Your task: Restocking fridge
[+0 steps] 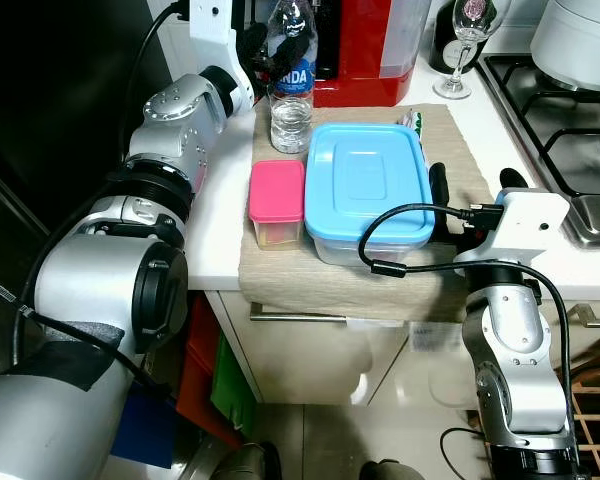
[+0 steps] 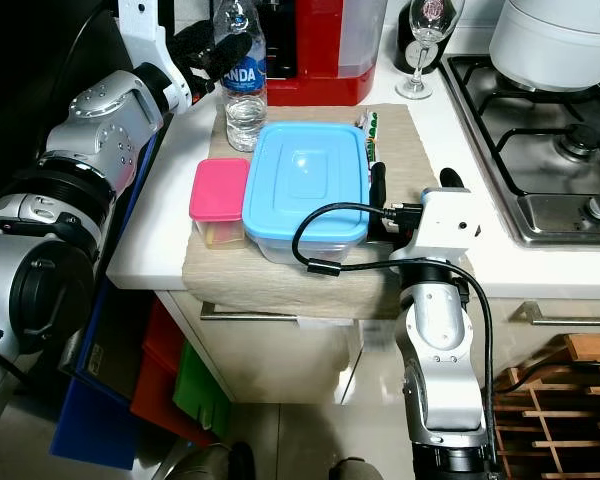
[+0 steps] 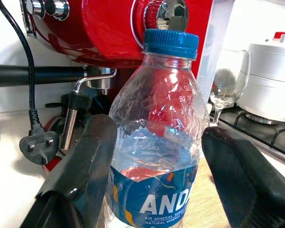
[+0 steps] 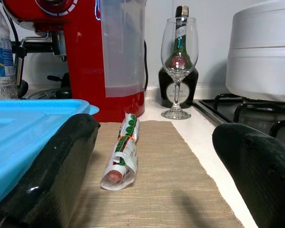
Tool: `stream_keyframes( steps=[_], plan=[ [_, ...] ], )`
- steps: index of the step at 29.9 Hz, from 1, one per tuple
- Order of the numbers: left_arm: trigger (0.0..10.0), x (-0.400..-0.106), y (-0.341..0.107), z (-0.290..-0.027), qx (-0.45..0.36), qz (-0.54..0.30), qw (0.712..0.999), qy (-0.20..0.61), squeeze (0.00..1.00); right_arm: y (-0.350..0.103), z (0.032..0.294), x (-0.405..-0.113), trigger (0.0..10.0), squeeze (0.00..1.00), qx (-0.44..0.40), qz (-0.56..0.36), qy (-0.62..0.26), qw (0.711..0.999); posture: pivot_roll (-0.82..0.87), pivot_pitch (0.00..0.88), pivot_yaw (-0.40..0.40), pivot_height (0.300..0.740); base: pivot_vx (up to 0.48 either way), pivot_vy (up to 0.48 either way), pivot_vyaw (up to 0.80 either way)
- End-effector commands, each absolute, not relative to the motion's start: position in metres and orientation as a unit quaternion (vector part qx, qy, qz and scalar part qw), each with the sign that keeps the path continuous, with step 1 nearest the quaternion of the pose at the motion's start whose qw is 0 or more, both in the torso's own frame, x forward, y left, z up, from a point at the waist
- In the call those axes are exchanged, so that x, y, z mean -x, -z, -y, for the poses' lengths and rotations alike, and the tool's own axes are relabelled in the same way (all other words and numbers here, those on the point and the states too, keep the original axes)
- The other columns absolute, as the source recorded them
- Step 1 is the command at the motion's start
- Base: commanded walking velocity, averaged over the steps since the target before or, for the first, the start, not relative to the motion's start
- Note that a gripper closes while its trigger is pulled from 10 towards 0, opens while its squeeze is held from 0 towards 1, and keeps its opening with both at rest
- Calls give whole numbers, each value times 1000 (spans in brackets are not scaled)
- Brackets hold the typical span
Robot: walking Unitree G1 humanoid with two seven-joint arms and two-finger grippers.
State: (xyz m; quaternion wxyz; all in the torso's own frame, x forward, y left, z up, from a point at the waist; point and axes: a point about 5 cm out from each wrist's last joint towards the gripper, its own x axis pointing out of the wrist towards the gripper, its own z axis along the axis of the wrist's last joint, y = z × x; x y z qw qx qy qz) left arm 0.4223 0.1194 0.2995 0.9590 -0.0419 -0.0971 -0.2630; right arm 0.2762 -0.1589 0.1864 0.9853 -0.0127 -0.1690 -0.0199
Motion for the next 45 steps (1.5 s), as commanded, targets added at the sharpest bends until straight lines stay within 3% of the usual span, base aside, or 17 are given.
stream_keyframes(
  steps=[1,6,7,8,9,26,37,45],
  plan=[
    [0,-423,-303,-120,46,102,958,262,0,-190,158,-277,10000,0,16,174,14,984,-145,67,58,740,0,0,0],
    [0,-422,-301,-117,36,101,958,264,0,-190,159,-278,10000,0,17,175,13,984,-151,54,53,740,0,0,0],
    [1647,-422,-300,-117,29,101,959,262,0,-190,159,-278,10000,0,17,174,13,984,-151,54,53,740,0,0,0],
    [9412,-423,-301,-118,19,103,961,255,0,-190,159,-278,10000,0,18,174,14,984,-151,54,53,740,0,0,0],
    [10000,-422,-304,-119,5,113,962,248,1000,-190,159,-278,10000,0,19,174,14,984,-151,54,53,740,0,0,0],
    [10000,-422,-318,-121,-5,119,957,266,1000,-194,153,-271,10000,0,11,182,-19,983,-151,65,62,740,0,0,0],
    [10000,-422,-338,-126,-8,135,958,252,1000,-211,172,-261,10000,0,43,210,6,977,-166,66,66,740,0,0,0],
    [10000,-423,-329,-113,-21,108,958,264,1000,-229,167,-264,10000,0,26,233,-5,972,-171,68,86,740,0,0,0]
  ],
)
